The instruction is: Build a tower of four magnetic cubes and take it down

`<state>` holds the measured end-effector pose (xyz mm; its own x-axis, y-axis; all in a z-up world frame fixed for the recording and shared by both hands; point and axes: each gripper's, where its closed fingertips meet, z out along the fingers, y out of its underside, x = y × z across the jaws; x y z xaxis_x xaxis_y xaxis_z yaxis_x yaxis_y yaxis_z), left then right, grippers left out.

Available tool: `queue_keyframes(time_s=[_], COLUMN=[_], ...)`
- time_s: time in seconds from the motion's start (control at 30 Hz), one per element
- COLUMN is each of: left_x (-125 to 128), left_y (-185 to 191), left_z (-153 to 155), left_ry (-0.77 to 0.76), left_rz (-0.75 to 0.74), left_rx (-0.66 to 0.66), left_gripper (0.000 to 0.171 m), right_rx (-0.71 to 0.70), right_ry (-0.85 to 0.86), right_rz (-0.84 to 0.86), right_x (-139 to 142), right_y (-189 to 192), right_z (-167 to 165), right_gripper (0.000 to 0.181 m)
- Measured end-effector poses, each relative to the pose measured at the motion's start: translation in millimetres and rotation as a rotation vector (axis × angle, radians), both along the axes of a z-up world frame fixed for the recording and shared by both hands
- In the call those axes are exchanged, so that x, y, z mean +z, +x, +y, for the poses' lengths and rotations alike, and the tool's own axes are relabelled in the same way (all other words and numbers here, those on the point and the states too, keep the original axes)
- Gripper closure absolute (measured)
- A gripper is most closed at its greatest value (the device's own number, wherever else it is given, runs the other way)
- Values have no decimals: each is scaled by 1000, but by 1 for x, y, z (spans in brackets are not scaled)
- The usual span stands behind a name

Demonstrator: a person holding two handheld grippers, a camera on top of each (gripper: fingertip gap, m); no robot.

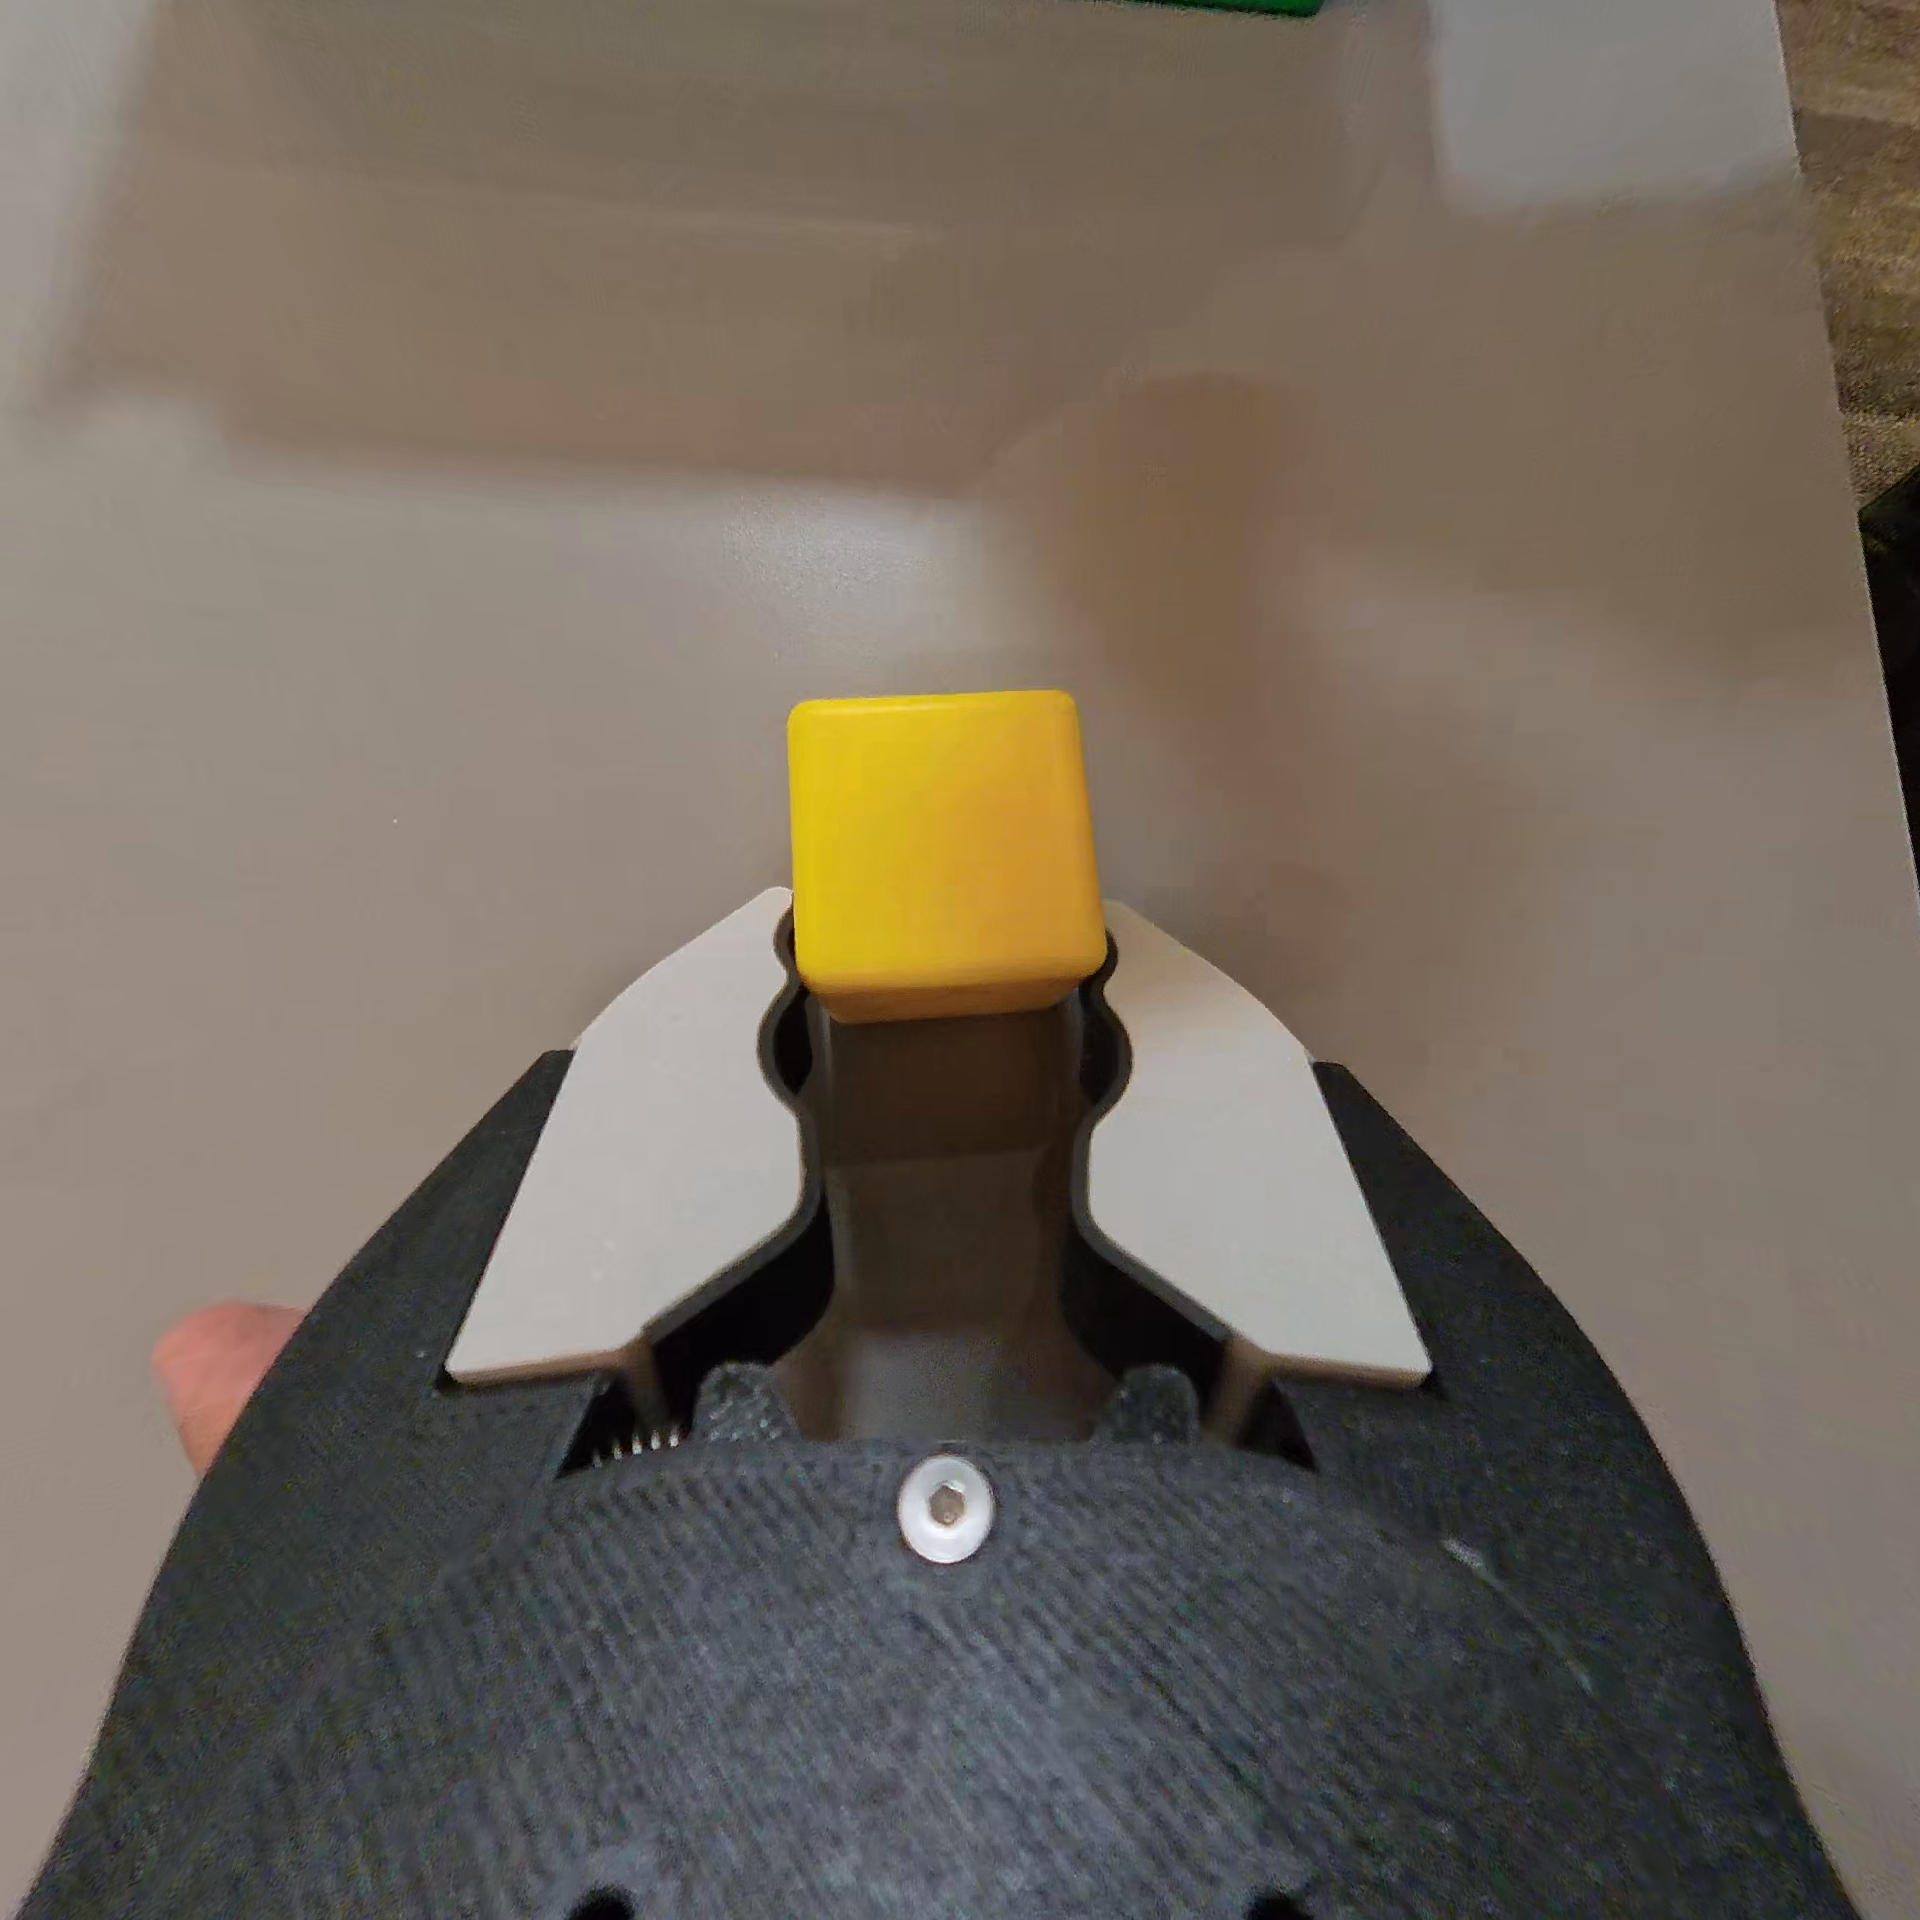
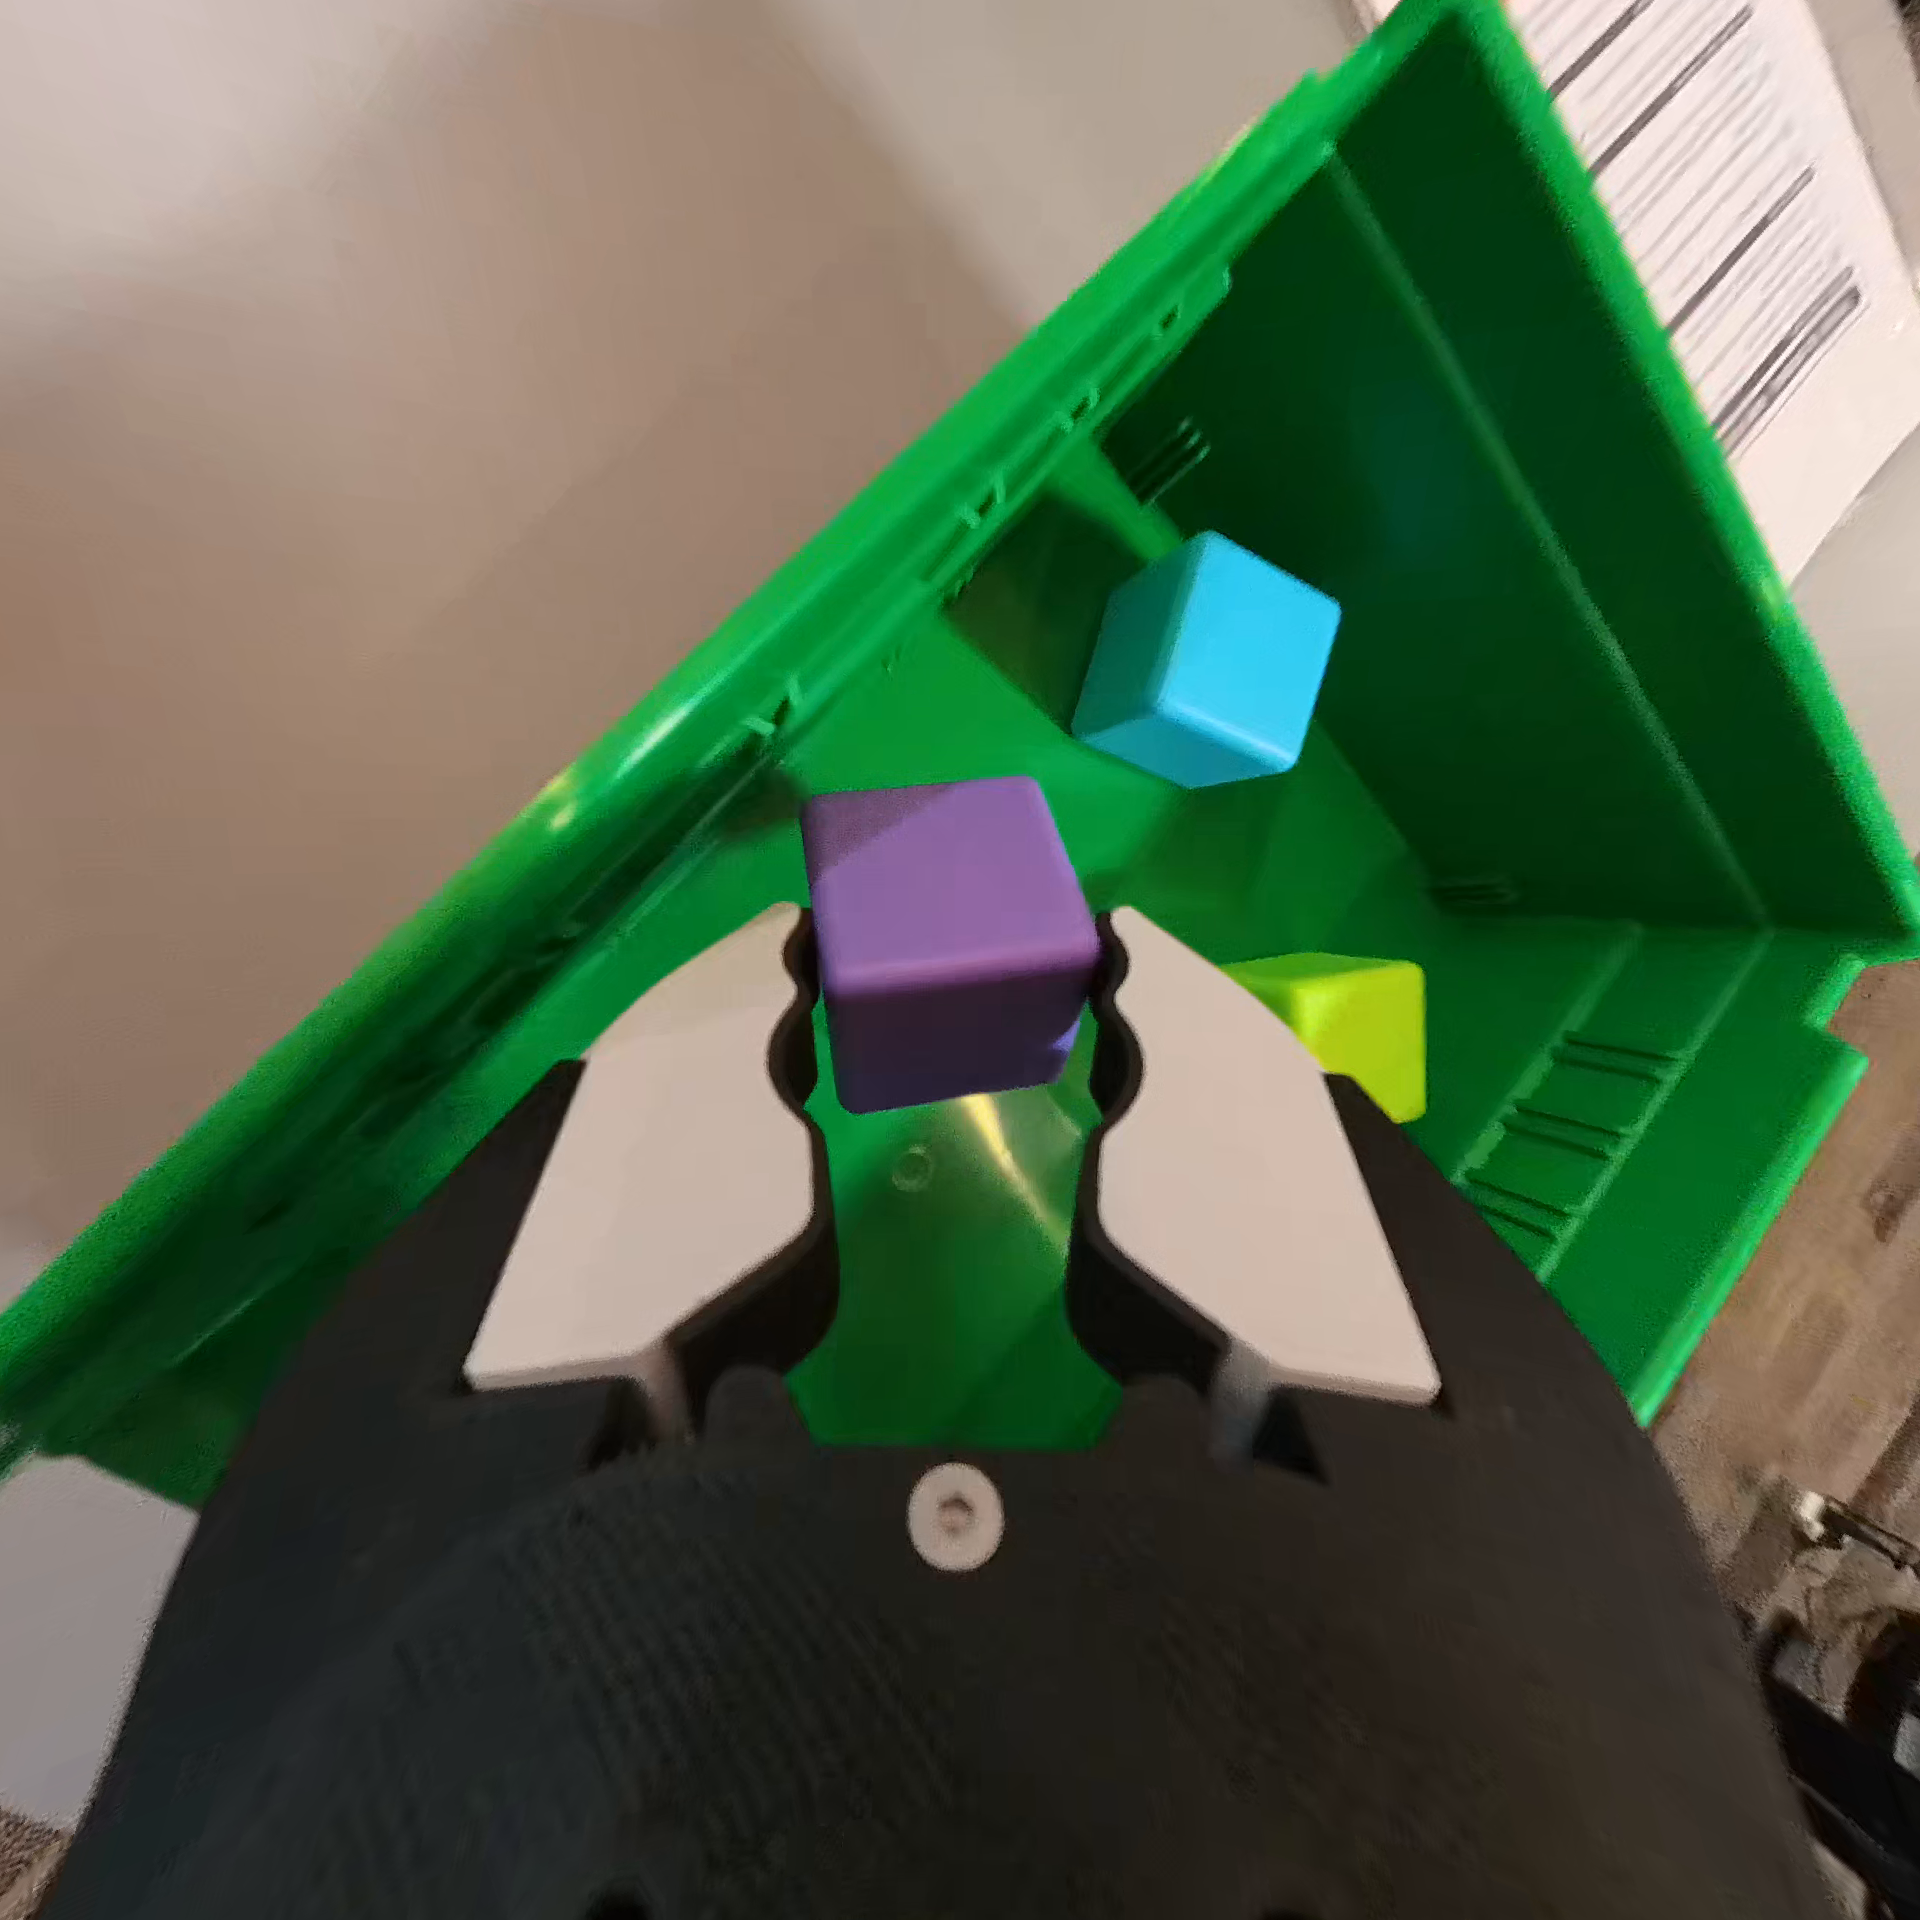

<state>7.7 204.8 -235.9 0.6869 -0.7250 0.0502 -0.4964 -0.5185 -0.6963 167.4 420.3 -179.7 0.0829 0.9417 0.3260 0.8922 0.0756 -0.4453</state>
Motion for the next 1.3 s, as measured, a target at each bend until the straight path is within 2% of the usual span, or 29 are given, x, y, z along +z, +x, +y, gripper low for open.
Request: queue_keyframes(time_s=[0.47, 0.63, 1.0, 1.17, 1.27, 1.3], left_x=[-2, -2, -2, -2, -2, -2], left_y=[-1, -1, -1, -2, -2, -1], left_z=[1, 1, 1, 1, 1, 1], left_ry=[-6, -9, -6, -5, -6, -7], left_rz=[10, 12, 17, 18, 17, 16], left_rx=[10, 12, 14, 16, 16, 16], left_gripper=[119, 118, 116, 116, 116, 116], right_rx=[-34, -40, -93, -315, -373, -377], right_ry=[12, -10, 73, 124, -1, -55], right_rz=[-42, 1, 17, -102, -145, -165], right_x=[-24, -17, 8, 12, 0, -6], right_y=[6, 5, 16, 59, 75, 78], right_z=[7, 6, 18, 44, 36, 30], right_gripper=[129, 124, 129, 149, 180, 180])
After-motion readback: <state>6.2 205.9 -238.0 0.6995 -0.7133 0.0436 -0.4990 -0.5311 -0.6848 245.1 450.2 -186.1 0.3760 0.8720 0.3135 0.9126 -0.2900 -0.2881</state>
